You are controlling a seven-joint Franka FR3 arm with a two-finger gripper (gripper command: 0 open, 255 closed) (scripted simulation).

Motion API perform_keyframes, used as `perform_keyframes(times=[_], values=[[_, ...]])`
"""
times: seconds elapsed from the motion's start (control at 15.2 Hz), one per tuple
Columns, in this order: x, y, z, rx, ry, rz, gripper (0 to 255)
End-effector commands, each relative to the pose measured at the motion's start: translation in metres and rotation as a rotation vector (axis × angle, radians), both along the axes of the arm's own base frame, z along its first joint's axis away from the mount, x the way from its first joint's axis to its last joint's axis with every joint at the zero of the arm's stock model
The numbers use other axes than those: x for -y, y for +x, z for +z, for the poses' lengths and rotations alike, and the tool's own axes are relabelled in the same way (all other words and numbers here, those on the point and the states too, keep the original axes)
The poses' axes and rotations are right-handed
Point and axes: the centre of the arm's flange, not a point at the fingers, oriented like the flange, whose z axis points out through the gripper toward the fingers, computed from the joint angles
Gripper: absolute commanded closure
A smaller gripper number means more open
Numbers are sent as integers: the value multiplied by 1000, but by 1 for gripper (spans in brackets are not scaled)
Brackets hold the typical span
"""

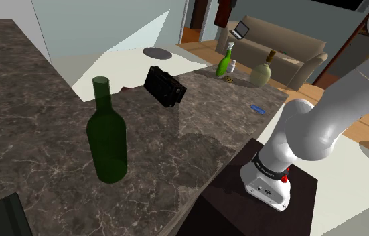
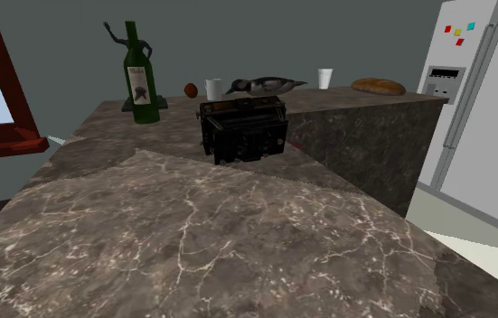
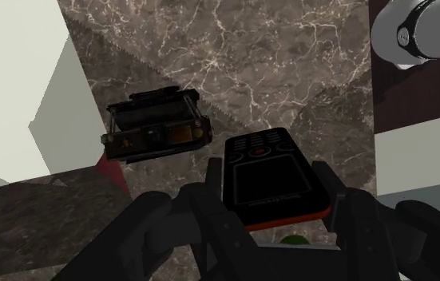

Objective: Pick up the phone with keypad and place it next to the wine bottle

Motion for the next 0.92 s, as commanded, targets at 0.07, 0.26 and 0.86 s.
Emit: perform_keyframes(times=[0.07, 0.26, 0.86], values=[[-40, -16, -2, 0, -1, -2, 255], [-77, -31, -2, 0, -1, -2, 255], [-187, -75, -2, 0, -1, -2, 255]])
